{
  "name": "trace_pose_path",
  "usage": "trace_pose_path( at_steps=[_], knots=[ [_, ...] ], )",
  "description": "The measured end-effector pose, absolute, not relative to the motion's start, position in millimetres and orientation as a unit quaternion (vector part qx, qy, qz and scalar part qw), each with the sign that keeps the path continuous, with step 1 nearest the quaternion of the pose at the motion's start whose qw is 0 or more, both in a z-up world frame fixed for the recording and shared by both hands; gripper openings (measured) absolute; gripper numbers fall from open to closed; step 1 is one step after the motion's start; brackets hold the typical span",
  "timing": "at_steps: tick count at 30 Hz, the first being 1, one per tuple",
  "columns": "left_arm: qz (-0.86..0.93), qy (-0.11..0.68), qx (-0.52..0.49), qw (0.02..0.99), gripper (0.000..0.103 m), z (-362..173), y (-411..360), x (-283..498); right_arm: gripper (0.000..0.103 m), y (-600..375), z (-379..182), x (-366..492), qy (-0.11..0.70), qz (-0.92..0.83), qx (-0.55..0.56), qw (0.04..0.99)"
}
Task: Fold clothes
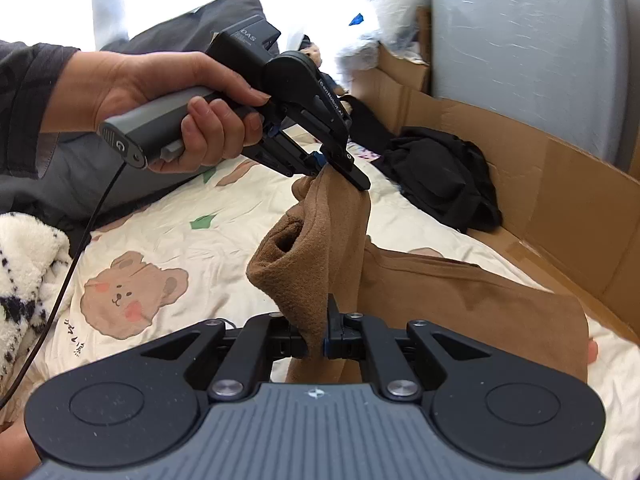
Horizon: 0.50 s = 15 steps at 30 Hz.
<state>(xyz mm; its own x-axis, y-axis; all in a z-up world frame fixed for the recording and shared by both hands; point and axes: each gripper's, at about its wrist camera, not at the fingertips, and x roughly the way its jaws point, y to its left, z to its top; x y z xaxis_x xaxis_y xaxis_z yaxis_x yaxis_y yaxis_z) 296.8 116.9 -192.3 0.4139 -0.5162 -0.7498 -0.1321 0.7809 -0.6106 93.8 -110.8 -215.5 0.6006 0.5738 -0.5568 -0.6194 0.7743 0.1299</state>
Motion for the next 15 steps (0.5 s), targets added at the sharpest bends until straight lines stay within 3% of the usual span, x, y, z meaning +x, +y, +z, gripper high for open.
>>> trace_pose_path(
  at_steps=[15],
  knots=[
    [-0.177, 0.539, -0.243, 0.787, 0.008, -227, 3, 323, 0.007, -182, -254, 99, 0.332, 0.27, 0.035, 0.903]
  ],
)
